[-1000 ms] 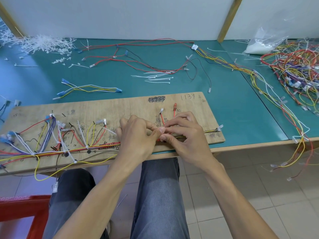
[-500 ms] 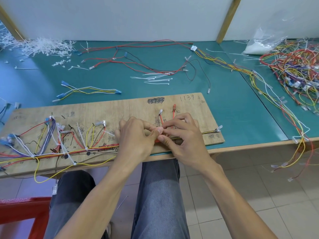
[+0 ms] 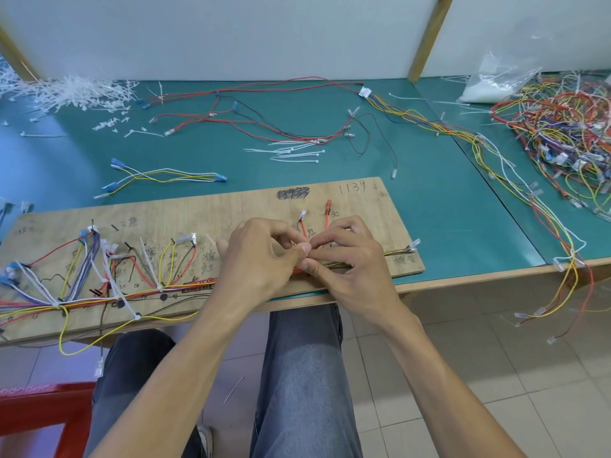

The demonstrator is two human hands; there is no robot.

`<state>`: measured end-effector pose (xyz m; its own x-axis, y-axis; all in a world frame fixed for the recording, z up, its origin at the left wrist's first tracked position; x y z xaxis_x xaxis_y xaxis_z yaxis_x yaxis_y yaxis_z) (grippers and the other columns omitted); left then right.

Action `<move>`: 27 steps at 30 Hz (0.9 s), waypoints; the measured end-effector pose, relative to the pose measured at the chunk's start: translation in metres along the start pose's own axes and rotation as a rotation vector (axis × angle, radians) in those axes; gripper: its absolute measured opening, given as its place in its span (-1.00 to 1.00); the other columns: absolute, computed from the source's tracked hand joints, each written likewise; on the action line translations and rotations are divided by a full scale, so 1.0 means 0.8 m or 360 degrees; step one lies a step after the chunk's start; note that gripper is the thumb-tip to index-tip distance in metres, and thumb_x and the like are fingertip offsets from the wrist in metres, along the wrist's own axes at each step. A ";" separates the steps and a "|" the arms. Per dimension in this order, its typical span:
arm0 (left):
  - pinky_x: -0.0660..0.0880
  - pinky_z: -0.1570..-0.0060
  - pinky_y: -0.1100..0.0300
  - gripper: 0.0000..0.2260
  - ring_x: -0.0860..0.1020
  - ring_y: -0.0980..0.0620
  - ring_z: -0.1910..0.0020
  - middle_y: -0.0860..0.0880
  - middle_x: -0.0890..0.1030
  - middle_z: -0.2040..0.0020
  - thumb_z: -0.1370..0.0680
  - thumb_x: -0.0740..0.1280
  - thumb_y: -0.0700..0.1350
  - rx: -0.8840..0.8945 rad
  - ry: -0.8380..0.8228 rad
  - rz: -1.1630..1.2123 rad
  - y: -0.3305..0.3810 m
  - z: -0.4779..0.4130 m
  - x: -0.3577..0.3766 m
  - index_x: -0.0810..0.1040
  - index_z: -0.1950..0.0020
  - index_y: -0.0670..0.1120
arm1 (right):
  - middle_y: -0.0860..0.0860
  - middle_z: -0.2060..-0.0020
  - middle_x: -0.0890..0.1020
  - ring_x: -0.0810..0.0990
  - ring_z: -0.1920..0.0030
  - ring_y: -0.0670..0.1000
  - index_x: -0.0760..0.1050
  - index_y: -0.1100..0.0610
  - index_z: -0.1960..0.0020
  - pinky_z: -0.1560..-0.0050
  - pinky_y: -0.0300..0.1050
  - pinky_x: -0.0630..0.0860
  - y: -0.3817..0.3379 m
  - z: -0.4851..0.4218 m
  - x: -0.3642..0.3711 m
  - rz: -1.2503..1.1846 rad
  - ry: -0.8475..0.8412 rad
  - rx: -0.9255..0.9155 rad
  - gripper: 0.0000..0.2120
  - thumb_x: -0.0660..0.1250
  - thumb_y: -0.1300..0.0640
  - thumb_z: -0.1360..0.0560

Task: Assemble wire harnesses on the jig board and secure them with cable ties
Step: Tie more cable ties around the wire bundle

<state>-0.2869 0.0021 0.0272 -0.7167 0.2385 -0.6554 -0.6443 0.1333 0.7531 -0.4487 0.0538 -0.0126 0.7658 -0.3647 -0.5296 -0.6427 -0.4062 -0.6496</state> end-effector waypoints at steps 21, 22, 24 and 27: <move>0.54 -0.19 -0.22 -0.89 0.64 -0.18 0.04 -0.24 0.69 0.04 -0.67 0.34 -0.18 0.0063 -0.0516 0.0313 -0.002 -0.019 0.012 0.63 0.02 -0.10 | -0.17 0.06 0.72 0.52 -0.12 0.08 0.79 0.05 0.04 -0.12 0.13 0.49 -0.006 -0.003 -0.001 0.0040 -0.0110 0.0106 -0.94 0.53 0.14 -0.57; 0.55 -0.18 -0.23 -0.89 0.64 -0.22 0.00 -0.21 0.70 0.04 -0.67 0.33 -0.17 0.0069 -0.0507 0.0313 -0.001 -0.019 0.014 0.62 0.02 -0.09 | -0.18 0.06 0.71 0.53 -0.13 0.06 0.78 0.05 0.03 -0.13 0.11 0.50 -0.005 -0.003 -0.002 0.0011 -0.0117 0.0142 -0.96 0.54 0.13 -0.56; 0.57 -0.14 -0.23 -0.90 0.64 -0.27 -0.02 -0.20 0.70 0.06 -0.67 0.33 -0.16 0.0092 -0.0483 0.0308 -0.002 -0.018 0.015 0.62 0.02 -0.08 | -0.19 0.07 0.71 0.56 -0.13 0.03 0.76 0.04 0.04 -0.13 0.10 0.52 -0.004 -0.003 -0.005 -0.0045 -0.0116 0.0188 -0.98 0.55 0.11 -0.54; 0.57 -0.09 -0.24 -0.89 0.63 -0.28 0.02 -0.20 0.70 0.08 -0.67 0.33 -0.12 0.0129 -0.0462 0.0268 -0.004 -0.019 0.016 0.62 0.03 -0.04 | -0.18 0.10 0.71 0.58 -0.12 0.03 0.73 0.04 0.08 -0.12 0.13 0.53 -0.003 -0.004 -0.007 -0.0119 -0.0128 0.0222 -0.96 0.58 0.14 -0.52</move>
<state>-0.2981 -0.0098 0.0151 -0.6977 0.5261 -0.4863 -0.4918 0.1420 0.8591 -0.4512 0.0544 -0.0063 0.8143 -0.2672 -0.5154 -0.5789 -0.3076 -0.7552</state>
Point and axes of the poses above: each hand's wrist, its own z-axis away from the middle knuckle, its own x-axis out of the palm, y = z × x, the point moved 5 cm from there along -z, towards the middle knuckle
